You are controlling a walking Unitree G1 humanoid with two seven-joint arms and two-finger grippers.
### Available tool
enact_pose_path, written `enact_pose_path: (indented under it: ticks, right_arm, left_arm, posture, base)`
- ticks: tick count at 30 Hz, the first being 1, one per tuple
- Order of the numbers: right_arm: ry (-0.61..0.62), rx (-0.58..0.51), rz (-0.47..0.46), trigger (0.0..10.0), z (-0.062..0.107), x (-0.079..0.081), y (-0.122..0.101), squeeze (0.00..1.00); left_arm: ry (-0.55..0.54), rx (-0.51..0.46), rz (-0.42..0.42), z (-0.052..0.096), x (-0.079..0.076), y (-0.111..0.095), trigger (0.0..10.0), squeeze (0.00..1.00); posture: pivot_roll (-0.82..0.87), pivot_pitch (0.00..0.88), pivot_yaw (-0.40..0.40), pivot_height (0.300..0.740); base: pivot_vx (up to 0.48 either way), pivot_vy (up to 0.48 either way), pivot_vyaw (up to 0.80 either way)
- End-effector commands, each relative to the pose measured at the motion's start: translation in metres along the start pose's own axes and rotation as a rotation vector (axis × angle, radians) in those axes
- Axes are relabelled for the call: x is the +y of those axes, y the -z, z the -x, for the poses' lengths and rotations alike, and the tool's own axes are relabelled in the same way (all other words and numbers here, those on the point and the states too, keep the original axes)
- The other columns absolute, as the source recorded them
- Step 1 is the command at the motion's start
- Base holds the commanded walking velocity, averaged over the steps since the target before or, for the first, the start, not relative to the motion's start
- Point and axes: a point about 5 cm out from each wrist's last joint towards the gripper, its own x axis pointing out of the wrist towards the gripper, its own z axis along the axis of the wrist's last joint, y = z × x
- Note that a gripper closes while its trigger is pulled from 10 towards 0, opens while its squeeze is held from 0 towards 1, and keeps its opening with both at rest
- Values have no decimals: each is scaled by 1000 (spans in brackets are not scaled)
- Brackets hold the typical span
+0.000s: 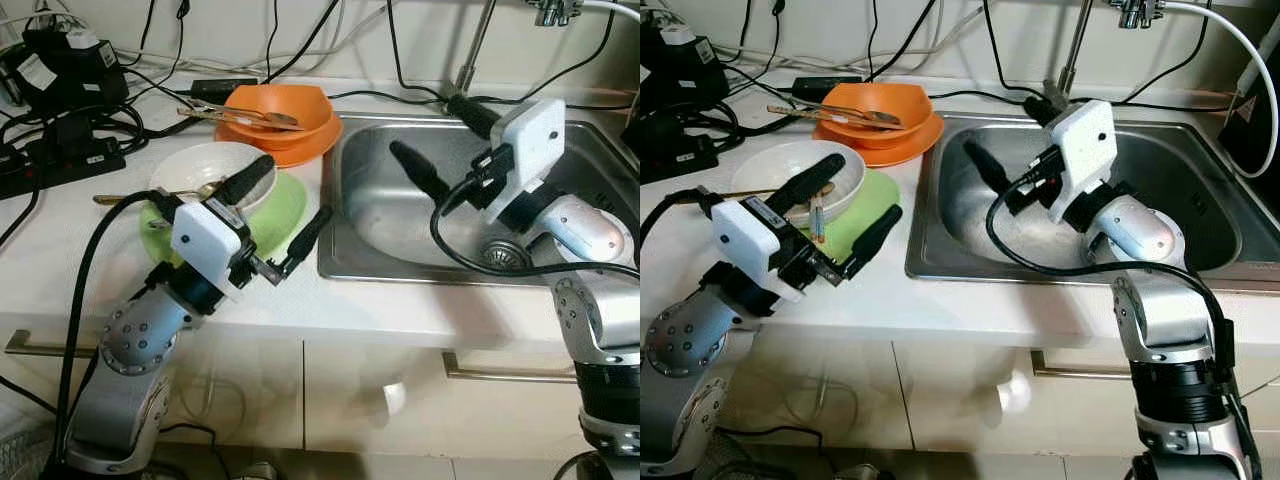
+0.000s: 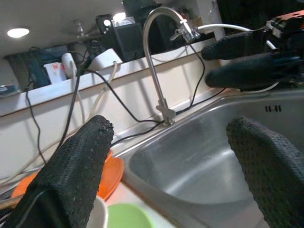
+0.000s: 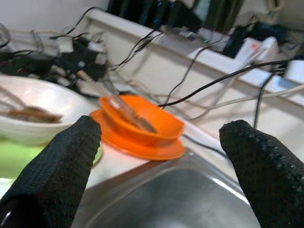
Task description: Kitchen organization
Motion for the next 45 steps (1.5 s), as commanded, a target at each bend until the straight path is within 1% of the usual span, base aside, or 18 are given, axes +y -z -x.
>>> enact_pose_path:
  ticks: [1, 6, 7, 8, 10, 15, 23, 27, 32, 36, 41, 45]
  right_arm:
    - [-65, 1, -6, 10000, 3, 5, -3, 0]
    - [-154, 13, -36, 10000, 10, 9, -3, 0]
    - [-154, 13, -36, 10000, 10, 9, -3, 0]
    - [-194, 17, -53, 10000, 13, 10, -5, 0]
    - [-251, 29, -56, 10000, 16, 11, -7, 0]
    - [-307, 40, -71, 10000, 20, 14, -8, 0]
    - [-338, 42, -76, 10000, 21, 16, -11, 0]
    - [-433, 43, -122, 10000, 25, 26, -14, 0]
    - [-449, 64, -123, 10000, 27, 28, -12, 0]
    - [-483, 90, -147, 10000, 30, 34, -6, 0]
    - [-493, 100, -162, 10000, 31, 37, -5, 0]
    - [-496, 103, -168, 10000, 33, 38, -4, 0]
  left_arm:
    - [-3, 6, -28, 2, 2, 0, 10000, 0]
    - [-23, -3, -79, 3, 6, -3, 10000, 0]
    - [-23, -3, -79, 3, 6, -3, 10000, 0]
    - [-11, 9, -103, 5, 7, -1, 10000, 0]
    - [1, 26, -126, 8, 6, 4, 10000, 0]
    - [16, 52, -145, 10, 6, 11, 10000, 0]
    - [32, 83, -165, 12, 2, 21, 10000, 0]
    - [50, 115, -193, 17, -2, 32, 10000, 0]
    - [30, 134, -207, 19, 1, 40, 10000, 0]
    - [6, 153, -221, 16, 5, 48, 10000, 0]
    - [-13, 169, -235, 15, 8, 53, 10000, 0]
    - [-57, 164, -266, 12, 18, 54, 10000, 0]
  posture:
    - [72, 28, -19, 740]
    - [73, 27, -18, 740]
    - [73, 27, -18, 740]
    - [72, 27, -16, 740]
    - [72, 26, -14, 740]
    - [70, 24, -12, 740]
    - [69, 22, -11, 740]
    - [70, 19, -10, 740]
    - [70, 19, -10, 740]
    - [61, 14, -6, 740]
    - [60, 13, -4, 740]
    - [59, 11, 0, 740]
  base:
    - [0, 0, 0]
    - [0, 0, 0]
    - [0, 0, 0]
    - [0, 0, 0]
    - [0, 0, 0]
    - [0, 0, 0]
    - [0, 0, 0]
    - [0, 0, 0]
    - [0, 0, 0]
    - [0, 0, 0]
    - [0, 0, 0]
    - [0, 0, 0]
